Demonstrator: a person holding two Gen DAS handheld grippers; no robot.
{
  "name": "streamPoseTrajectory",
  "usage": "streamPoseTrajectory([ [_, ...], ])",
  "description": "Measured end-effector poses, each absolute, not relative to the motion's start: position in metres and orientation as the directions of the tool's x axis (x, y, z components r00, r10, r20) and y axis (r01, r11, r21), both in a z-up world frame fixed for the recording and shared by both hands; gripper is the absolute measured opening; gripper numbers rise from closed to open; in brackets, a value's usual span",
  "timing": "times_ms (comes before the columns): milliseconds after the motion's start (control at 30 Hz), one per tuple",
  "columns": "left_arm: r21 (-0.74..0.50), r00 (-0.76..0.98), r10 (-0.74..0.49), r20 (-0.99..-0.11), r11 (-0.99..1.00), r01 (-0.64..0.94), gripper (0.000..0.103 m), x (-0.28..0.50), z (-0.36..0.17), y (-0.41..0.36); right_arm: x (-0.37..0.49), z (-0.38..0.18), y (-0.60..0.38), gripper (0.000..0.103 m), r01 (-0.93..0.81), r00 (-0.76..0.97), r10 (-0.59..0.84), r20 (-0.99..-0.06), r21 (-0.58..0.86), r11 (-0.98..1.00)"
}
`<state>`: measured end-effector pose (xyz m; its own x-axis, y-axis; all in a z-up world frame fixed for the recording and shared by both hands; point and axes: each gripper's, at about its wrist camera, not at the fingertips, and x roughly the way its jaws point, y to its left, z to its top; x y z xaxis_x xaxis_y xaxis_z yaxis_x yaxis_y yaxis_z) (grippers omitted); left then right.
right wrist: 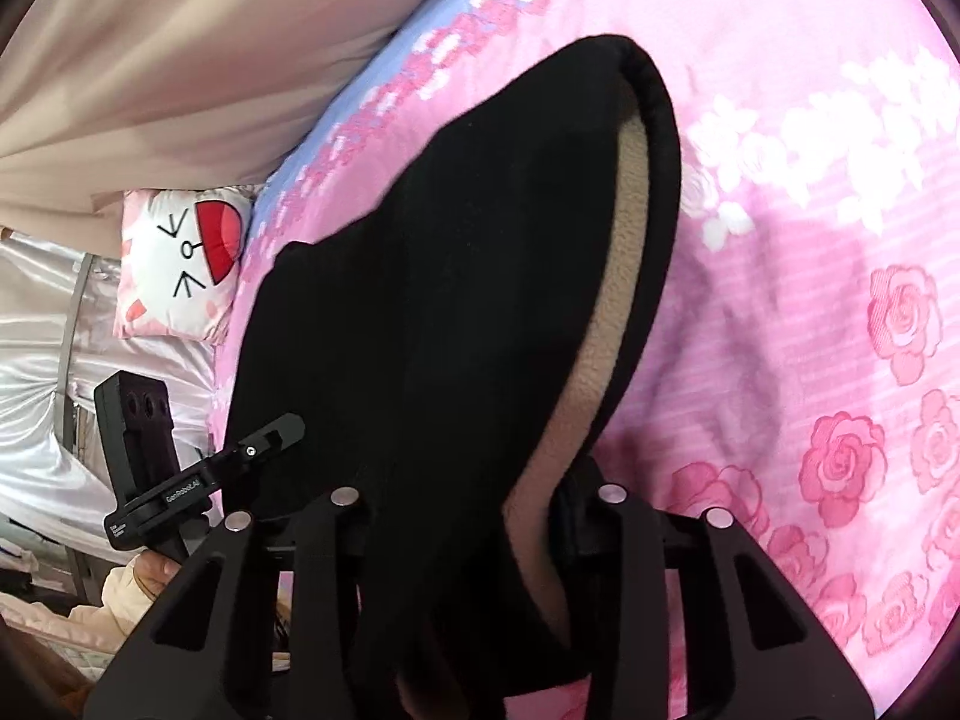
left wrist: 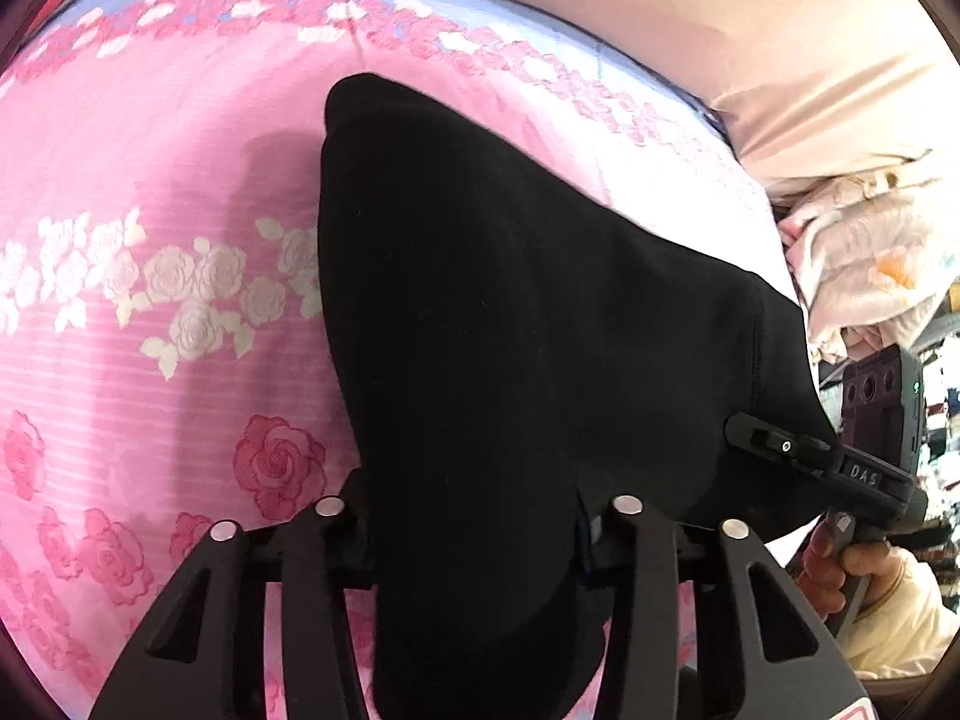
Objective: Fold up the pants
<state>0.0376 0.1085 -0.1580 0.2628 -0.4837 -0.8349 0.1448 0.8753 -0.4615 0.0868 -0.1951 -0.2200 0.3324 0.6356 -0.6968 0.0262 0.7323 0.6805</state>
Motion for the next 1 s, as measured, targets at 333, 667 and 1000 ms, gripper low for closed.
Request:
streamPoseTrajectory([
  [333, -0.483, 0.143, -0.509, -0.849, 0.856, 0.182, 0.047, -0.001, -0.164, 0.113, 0.047, -0.222, -0.196, 0.038, 0.011, 0.223, 0.63, -0.744, 0.648, 0.761],
  [667, -0.419, 0.176, -0.453, -0.874, 0.886, 0.197, 0.04, 0.0, -0.165, 0.101, 0.055, -0.231, -0.192, 0.035, 0.028, 0.23, 0.613, -0.756, 0.635, 0.772],
  [1000, -0.444, 0.216, -0.492, -0.843, 0.864, 0.237, 0.037, -0.004, -0.099, 0.108, 0.048, -0.161, -0.186, 0.034, -0.094, 0.27, 0.632, -0.726, 0.634, 0.768],
])
